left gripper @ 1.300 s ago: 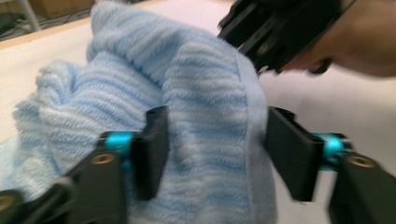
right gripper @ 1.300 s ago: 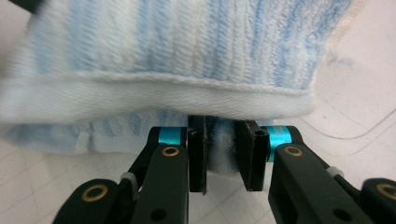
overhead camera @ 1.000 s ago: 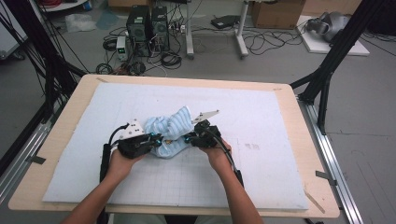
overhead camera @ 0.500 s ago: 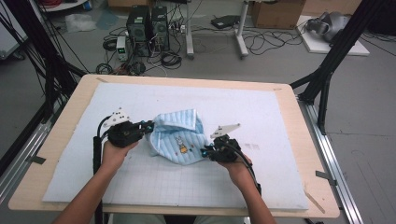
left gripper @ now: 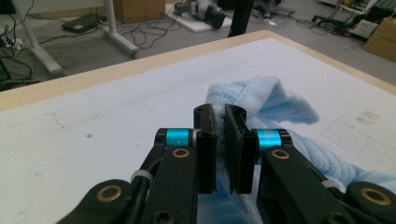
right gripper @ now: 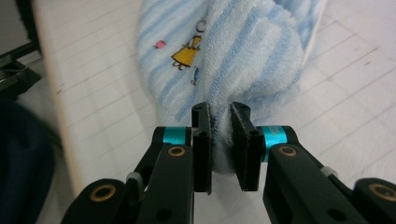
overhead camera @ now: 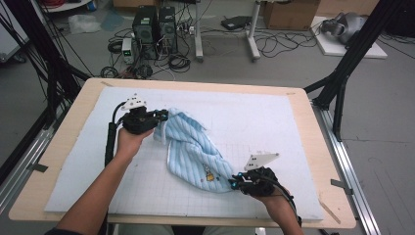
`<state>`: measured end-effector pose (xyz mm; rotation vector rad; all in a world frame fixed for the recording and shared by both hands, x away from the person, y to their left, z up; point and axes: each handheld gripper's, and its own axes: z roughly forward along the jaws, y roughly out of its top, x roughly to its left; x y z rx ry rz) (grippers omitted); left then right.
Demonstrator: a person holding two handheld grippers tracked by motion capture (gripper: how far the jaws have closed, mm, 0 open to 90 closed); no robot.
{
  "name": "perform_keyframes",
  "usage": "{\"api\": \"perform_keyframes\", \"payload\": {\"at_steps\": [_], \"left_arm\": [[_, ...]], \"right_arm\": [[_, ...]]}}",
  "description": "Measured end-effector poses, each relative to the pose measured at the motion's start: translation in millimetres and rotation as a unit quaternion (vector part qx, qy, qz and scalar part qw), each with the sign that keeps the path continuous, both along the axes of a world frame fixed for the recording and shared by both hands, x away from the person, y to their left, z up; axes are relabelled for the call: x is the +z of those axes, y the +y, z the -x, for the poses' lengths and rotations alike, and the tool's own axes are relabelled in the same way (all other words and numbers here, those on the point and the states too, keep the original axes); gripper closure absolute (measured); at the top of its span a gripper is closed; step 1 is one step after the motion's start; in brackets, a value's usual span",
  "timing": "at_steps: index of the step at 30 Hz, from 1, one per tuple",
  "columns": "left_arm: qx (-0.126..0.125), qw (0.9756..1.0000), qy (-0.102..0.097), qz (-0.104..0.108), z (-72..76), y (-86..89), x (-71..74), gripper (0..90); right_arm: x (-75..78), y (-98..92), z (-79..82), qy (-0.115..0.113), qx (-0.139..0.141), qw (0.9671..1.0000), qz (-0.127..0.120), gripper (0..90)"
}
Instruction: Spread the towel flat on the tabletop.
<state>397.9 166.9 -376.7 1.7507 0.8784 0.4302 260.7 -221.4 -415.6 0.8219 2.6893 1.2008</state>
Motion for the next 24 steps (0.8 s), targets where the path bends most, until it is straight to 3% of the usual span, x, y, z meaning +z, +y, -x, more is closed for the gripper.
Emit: {"api": "perform_keyframes", "payload": {"at_steps": [5, 6, 7, 8, 9, 10, 11, 13, 14, 15, 16, 17, 22, 23, 24], "left_arm": [[0.020, 0.9996, 0.018, 0.000, -13.8, -0.2, -7.8, 83.0], [0.019, 0.9995, 0.023, -0.003, -15.1, -1.1, -10.4, 82.3], [0.016, 0.9994, 0.029, -0.007, -16.0, -1.6, -12.6, 82.3], [0.018, 0.9993, 0.031, -0.006, -15.8, -1.9, -14.0, 70.6], [0.029, 0.9991, 0.030, 0.004, -14.8, -1.5, -15.4, 59.9], [0.037, 0.9988, 0.029, 0.010, -13.1, 0.2, -15.3, 59.9], [0.043, 0.9987, 0.024, 0.014, -10.9, 3.0, -14.5, 53.4], [0.044, 0.9987, 0.016, 0.019, -6.2, 10.1, -12.3, 44.2], [0.046, 0.9985, 0.013, 0.026, -2.6, 14.0, -11.9, 44.2], [0.041, 0.9987, 0.010, 0.030, 1.6, 18.5, -12.1, 42.2], [0.037, 0.9987, 0.008, 0.034, 6.6, 22.0, -13.1, 42.2], [0.033, 0.9989, 0.003, 0.035, 12.0, 25.0, -14.7, 42.2], [0.017, 0.9986, -0.015, 0.048, 35.4, 39.6, -25.6, 38.8], [0.018, 0.9986, -0.015, 0.047, 38.7, 42.4, -27.4, 38.8], [0.020, 0.9987, -0.014, 0.046, 41.7, 45.0, -29.0, 38.8]], "right_arm": [[-1.5, -3.4, 5.9, 0.005, 0.007, 0.9999, 0.010, 78.5], [-1.6, -3.9, 4.5, -0.005, -0.003, 1.0000, 0.004, 65.8], [-1.6, -3.9, 4.5, -0.005, -0.003, 1.0000, 0.004, 65.8], [0.6, -4.6, 1.2, -0.014, -0.020, 0.9996, -0.017, 50.2], [3.7, -4.9, -2.5, -0.023, -0.031, 0.9986, -0.035, 45.7], [3.7, -4.9, -2.5, -0.023, -0.031, 0.9986, -0.035, 45.7], [7.0, -5.1, -5.6, -0.029, -0.039, 0.9975, -0.050, 40.8], [19.2, -3.7, -18.7, -0.056, -0.064, 0.9929, -0.083, 32.9], [19.2, -3.7, -18.7, -0.056, -0.064, 0.9929, -0.083, 32.9], [26.3, 2.0, -31.1, -0.079, -0.072, 0.9913, -0.078, 28.5], [28.8, 6.2, -38.4, -0.085, -0.073, 0.9910, -0.073, 26.9], [28.8, 6.2, -38.4, -0.085, -0.073, 0.9910, -0.073, 26.9], [30.5, 34.9, -79.8, -0.101, -0.073, 0.9913, -0.043, 17.7], [27.4, 48.1, -96.7, -0.095, -0.071, 0.9924, -0.031, 12.0], [27.4, 48.1, -96.7, -0.095, -0.071, 0.9924, -0.031, 12.0]]}}
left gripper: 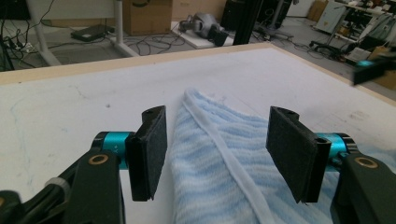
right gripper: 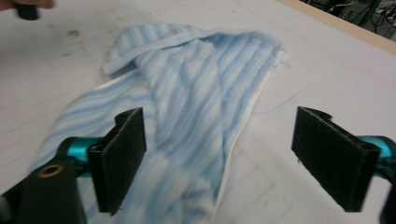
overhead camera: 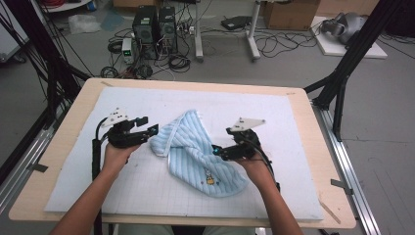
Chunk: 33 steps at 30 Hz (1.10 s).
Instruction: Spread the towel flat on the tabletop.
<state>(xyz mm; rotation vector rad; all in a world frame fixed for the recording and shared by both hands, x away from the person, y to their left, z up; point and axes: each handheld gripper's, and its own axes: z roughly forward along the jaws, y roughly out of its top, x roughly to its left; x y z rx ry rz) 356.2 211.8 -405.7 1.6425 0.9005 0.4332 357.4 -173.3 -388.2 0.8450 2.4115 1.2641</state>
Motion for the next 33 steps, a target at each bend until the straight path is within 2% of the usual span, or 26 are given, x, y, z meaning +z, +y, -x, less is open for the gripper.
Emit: {"api": "perform_keyframes", "payload": {"at_steps": [2, 4, 6, 8, 10, 11, 12, 13, 14, 16, 17, 18, 20, 21, 22, 23, 25, 26, 27, 28, 29, 30, 31, 32, 33], "left_arm": [[0.006, 1.0000, -0.002, 0.000, 4.5, 5.4, -3.7, 39.0], [0.010, 0.9999, -0.002, 0.002, 6.1, 10.7, -7.7, 39.1], [0.010, 0.9999, 0.006, 0.000, 5.4, 14.3, -9.9, 39.1], [0.011, 0.9999, 0.006, 0.003, 6.0, 15.7, -10.4, 39.1], [0.015, 0.9999, -0.005, 0.004, 8.3, 15.4, -11.2, 39.3], [0.014, 0.9999, -0.004, 0.001, 8.6, 15.5, -11.8, 39.8], [0.014, 0.9999, -0.003, 0.001, 8.7, 15.7, -12.6, 39.8], [0.014, 0.9999, -0.003, 0.002, 8.9, 15.3, -13.5, 39.8], [0.013, 0.9999, -0.002, -0.001, 9.0, 14.9, -14.3, 39.8], [0.012, 0.9999, -0.002, -0.003, 9.1, 14.5, -15.1, 40.0], [0.011, 0.9999, -0.002, -0.002, 9.1, 14.1, -15.5, 40.0], [0.012, 0.9999, -0.003, -0.004, 9.1, 14.3, -15.9, 40.0], [0.014, 0.9999, -0.001, -0.003, 8.5, 15.6, -16.7, 40.3], [0.014, 0.9999, 0.001, -0.002, 8.3, 16.4, -17.2, 40.3], [0.015, 0.9999, 0.002, -0.002, 8.0, 17.1, -17.7, 40.3], [0.017, 0.9998, 0.004, 0.001, 7.8, 17.6, -18.0, 40.4], [0.020, 0.9998, 0.004, 0.002, 7.6, 18.5, -18.1, 40.4], [0.020, 0.9998, 0.005, 0.002, 7.7, 19.0, -17.9, 40.7], [0.019, 0.9998, 0.004, 0.002, 7.8, 19.2, -17.9, 40.8], [0.020, 0.9998, 0.004, 0.001, 7.8, 19.0, -18.0, 40.8], [0.020, 0.9998, 0.004, -0.001, 8.0, 18.9, -18.1, 40.9], [0.020, 0.9998, 0.004, -0.002, 8.4, 18.7, -18.5, 40.9], [0.020, 0.9998, 0.006, -0.003, 8.2, 18.5, -18.9, 41.0], [0.020, 0.9998, 0.007, -0.003, 8.2, 18.4, -19.0, 41.0], [0.019, 0.9998, 0.007, -0.004, 8.3, 18.3, -19.0, 41.0]], "right_arm": [[-3.6, 14.2, -14.7, 0.015, -0.001, 0.9999, 0.007, 11.4], [-5.6, 28.3, -25.6, 0.017, 0.011, 0.9995, 0.025, 11.4], [-7.6, 40.3, -37.9, 0.024, 0.020, 0.9990, 0.030, 11.4], [-11.1, 50.3, -51.9, 0.030, 0.017, 0.9988, 0.035, 11.5], [-16.9, 58.6, -67.1, 0.040, 0.008, 0.9982, 0.043, 11.6], [-23.9, 65.1, -81.1, 0.042, -0.002, 0.9981, 0.044, 14.1], [-27.4, 68.4, -87.9, 0.047, -0.006, 0.9976, 0.050, 15.2], [-27.4, 68.4, -87.9, 0.047, -0.006, 0.9976, 0.050, 15.2], [-30.8, 71.2, -94.0, 0.049, -0.011, 0.9972, 0.055, 17.4], [-39.1, 77.8, -108.9, 0.056, -0.021, 0.9971, 0.048, 29.2], [-41.8, 80.3, -112.7, 0.062, -0.023, 0.9962, 0.056, 35.3], [-41.8, 80.3, -112.7, 0.062, -0.023, 0.9962, 0.056, 35.3], [-51.1, 89.4, -119.1, 0.079, -0.040, 0.9926, 0.083, 46.5], [-51.1, 89.4, -119.1, 0.079, -0.040, 0.9926, 0.083, 46.5], [-50.8, 90.4, -119.2, 0.075, -0.039, 0.9934, 0.078, 58.1], [-50.4, 91.3, -118.9, 0.073, -0.034, 0.9935, 0.080, 66.0], [-49.3, 92.9, -118.2, 0.067, -0.019, 0.9936, 0.089, 79.4], [-48.0, 93.8, -117.0, 0.056, -0.018, 0.9926, 0.106, 82.6], [-44.9, 92.0, -115.8, 0.035, -0.032, 0.9895, 0.136, 83.7], [-44.9, 92.0, -115.8, 0.035, -0.032, 0.9895, 0.136, 83.7], [-41.3, 83.2, -117.7, 0.027, -0.060, 0.9878, 0.141, 84.5], [-41.3, 83.2, -117.7, 0.027, -0.060, 0.9878, 0.141, 84.5], [-36.2, 70.4, -119.7, 0.019, -0.096, 0.9839, 0.150, 84.5], [-36.2, 70.4, -119.7, 0.019, -0.096, 0.9839, 0.150, 84.5], [-33.4, 62.7, -121.0, 0.011, -0.114, 0.9821, 0.149, 84.4]]}}
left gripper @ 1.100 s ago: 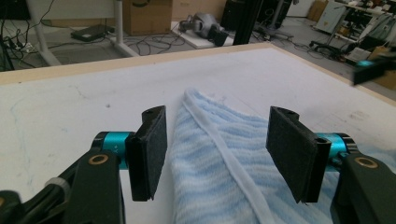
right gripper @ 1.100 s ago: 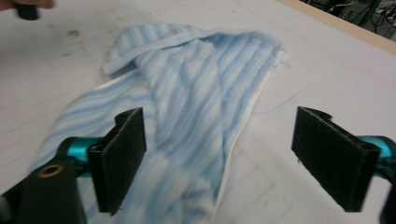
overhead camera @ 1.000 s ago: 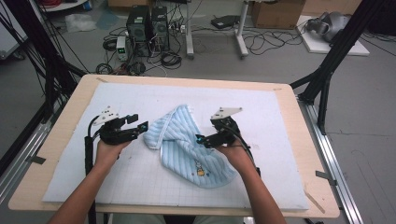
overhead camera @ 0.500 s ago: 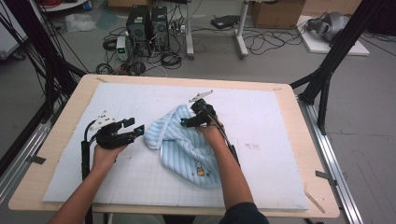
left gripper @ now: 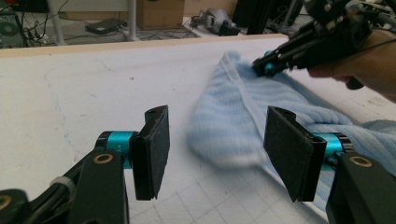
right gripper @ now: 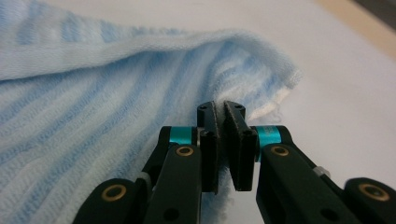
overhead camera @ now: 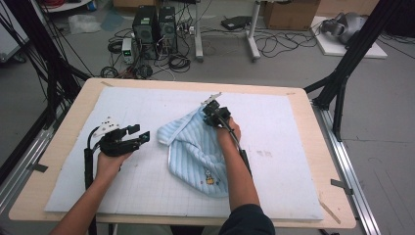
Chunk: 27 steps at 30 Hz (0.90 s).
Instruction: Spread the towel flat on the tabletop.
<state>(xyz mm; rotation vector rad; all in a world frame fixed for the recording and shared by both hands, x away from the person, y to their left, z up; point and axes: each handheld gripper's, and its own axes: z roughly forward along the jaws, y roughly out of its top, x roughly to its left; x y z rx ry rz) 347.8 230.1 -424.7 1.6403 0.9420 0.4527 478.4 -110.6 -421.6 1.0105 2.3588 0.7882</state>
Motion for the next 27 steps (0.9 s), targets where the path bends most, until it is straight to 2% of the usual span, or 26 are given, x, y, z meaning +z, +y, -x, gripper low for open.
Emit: {"api": "perform_keyframes", "payload": {"at_steps": [1, 2, 4, 5, 6, 8, 9, 11, 14, 15, 16, 18, 19, 20, 21, 24, 25, 26, 27], "left_arm": [[0.000, 1.0000, -0.001, 0.000, -0.1, -0.3, -0.2, 41.0], [-0.001, 1.0000, 0.001, 0.001, 0.0, -0.6, -0.3, 41.0], [-0.002, 1.0000, 0.002, 0.000, -0.4, -1.0, -1.0, 41.0], [-0.003, 1.0000, 0.005, 0.001, -0.4, -1.4, -1.4, 41.1], [-0.004, 1.0000, 0.006, -0.001, -0.6, -1.4, -1.6, 41.1], [-0.006, 1.0000, 0.007, -0.002, -0.7, -2.4, -2.0, 41.1], [-0.008, 0.9999, 0.009, -0.002, -0.8, -2.8, -2.3, 41.2], [-0.010, 0.9999, 0.011, -0.003, -1.1, -4.0, -3.1, 41.3], [-0.017, 0.9997, 0.017, -0.006, -1.7, -6.5, -4.9, 41.3], [-0.022, 0.9995, 0.020, -0.006, -1.9, -7.9, -5.7, 42.5], [-0.026, 0.9993, 0.024, -0.008, -2.0, -9.5, -6.4, 42.5], [-0.034, 0.9989, 0.029, -0.015, -1.9, -13.2, -7.6, 42.5], [-0.038, 0.9987, 0.029, -0.019, -2.0, -14.4, -8.0, 42.5], [-0.039, 0.9986, 0.029, -0.020, -2.1, -15.9, -8.5, 42.5], [-0.040, 0.9985, 0.031, -0.022, -2.1, -16.9, -8.9, 42.5], [-0.041, 0.9982, 0.038, -0.021, -3.7, -19.4, -10.6, 42.4], [-0.043, 0.9981, 0.039, -0.023, -4.6, -20.6, -10.9, 42.4], [-0.043, 0.9980, 0.041, -0.024, -5.5, -22.3, -11.0, 42.5], [-0.043, 0.9979, 0.042, -0.024, -6.6, -23.9, -11.0, 42.5]], "right_arm": [[5.6, -15.2, -1.2, -0.013, -0.034, 0.9993, 0.002, 84.4], [5.6, -15.2, -1.2, -0.013, -0.034, 0.9993, 0.002, 84.4], [9.3, -29.6, -2.0, -0.026, -0.060, 0.9978, 0.014, 84.3], [11.0, -43.8, -1.4, -0.041, -0.096, 0.9940, 0.034, 84.4], [11.0, -43.8, -1.4, -0.041, -0.096, 0.9940, 0.034, 84.4], [10.8, -54.6, -0.4, -0.044, -0.129, 0.9898, 0.041, 84.0], [6.5, -64.9, -1.0, -0.025, -0.150, 0.9872, 0.048, 78.8], [4.0, -68.4, -0.4, -0.023, -0.155, 0.9862, 0.055, 75.3], [1.6, -77.4, 7.6, -0.034, -0.142, 0.9889, 0.025, 65.0], [1.9, -82.8, 13.2, -0.033, -0.132, 0.9907, -0.012, 55.0], [1.9, -82.8, 13.2, -0.033, -0.132, 0.9907, -0.012, 55.0], [2.7, -87.3, 20.8, -0.034, -0.118, 0.9917, -0.038, 52.2], [4.4, -90.9, 31.6, -0.040, -0.108, 0.9915, -0.060, 50.0], [5.6, -92.9, 37.6, -0.044, -0.099, 0.9916, -0.070, 49.7], [5.6, -92.9, 37.6, -0.044, -0.099, 0.9916, -0.070, 49.7], [10.1, -101.4, 65.6, -0.050, -0.072, 0.9907, -0.104, 48.0], [10.1, -101.4, 65.6, -0.050, -0.072, 0.9907, -0.104, 48.0], [10.9, -103.5, 73.8, -0.051, -0.066, 0.9901, -0.112, 47.8], [11.5, -108.0, 89.2, -0.054, -0.050, 0.9900, -0.120, 47.6]]}}
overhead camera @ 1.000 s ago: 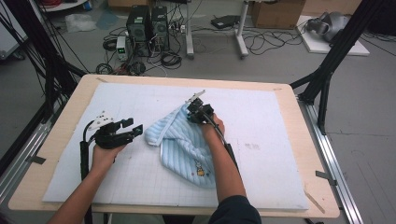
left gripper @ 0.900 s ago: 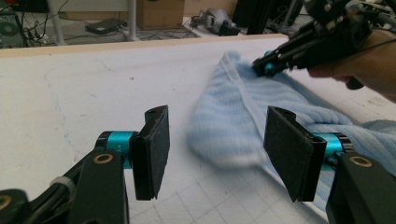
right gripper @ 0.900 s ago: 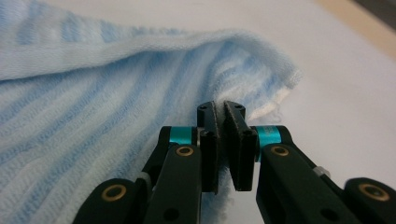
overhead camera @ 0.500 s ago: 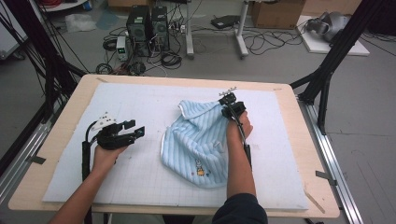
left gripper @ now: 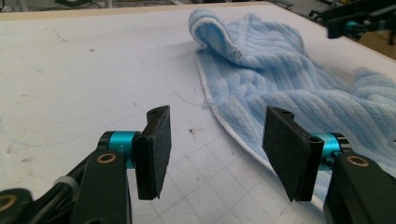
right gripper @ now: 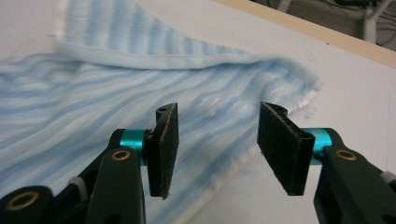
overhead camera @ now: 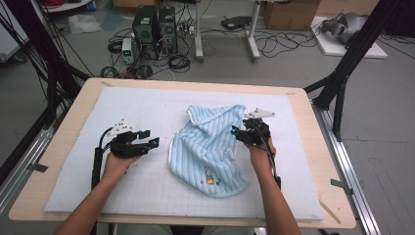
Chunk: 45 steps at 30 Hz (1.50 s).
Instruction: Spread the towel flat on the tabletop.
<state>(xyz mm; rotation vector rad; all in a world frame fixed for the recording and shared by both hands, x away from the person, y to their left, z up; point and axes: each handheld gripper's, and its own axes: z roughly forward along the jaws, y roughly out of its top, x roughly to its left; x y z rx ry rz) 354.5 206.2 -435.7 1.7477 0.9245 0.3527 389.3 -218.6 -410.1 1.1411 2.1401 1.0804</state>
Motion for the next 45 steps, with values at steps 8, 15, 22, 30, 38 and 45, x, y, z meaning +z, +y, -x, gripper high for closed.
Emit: {"api": "perform_keyframes", "payload": {"at_steps": [8, 15, 22, 30, 38, 45], "left_arm": [[-0.002, 1.0000, 0.006, 0.002, -13.0, -20.2, 4.2, 42.4], [-0.010, 0.9993, 0.030, -0.019, -32.9, -53.2, 2.7, 40.8], [-0.032, 0.9961, 0.050, -0.066, -43.8, -92.6, -4.2, 40.7], [-0.079, 0.9836, 0.038, -0.158, -36.1, -109.7, -10.6, 78.8], [-0.062, 0.9894, 0.041, -0.125, -18.5, -75.2, -5.3, 81.8], [-0.052, 0.9922, 0.038, -0.106, 3.8, -41.9, -0.3, 81.8]], "right_arm": [[-3.7, -16.0, 36.5, -0.002, 0.023, 0.9996, -0.015, 46.3], [-12.8, -24.7, 57.4, 0.004, 0.047, 0.9988, -0.016, 43.3], [-14.3, -31.5, 59.5, 0.004, 0.042, 0.9987, -0.029, 43.2], [-14.7, -33.4, 59.6, 0.004, 0.044, 0.9985, -0.032, 43.2], [-15.3, -31.4, 60.7, 0.006, 0.045, 0.9985, -0.030, 43.6], [-17.3, -26.8, 59.8, 0.009, 0.047, 0.9985, -0.028, 43.6]]}}
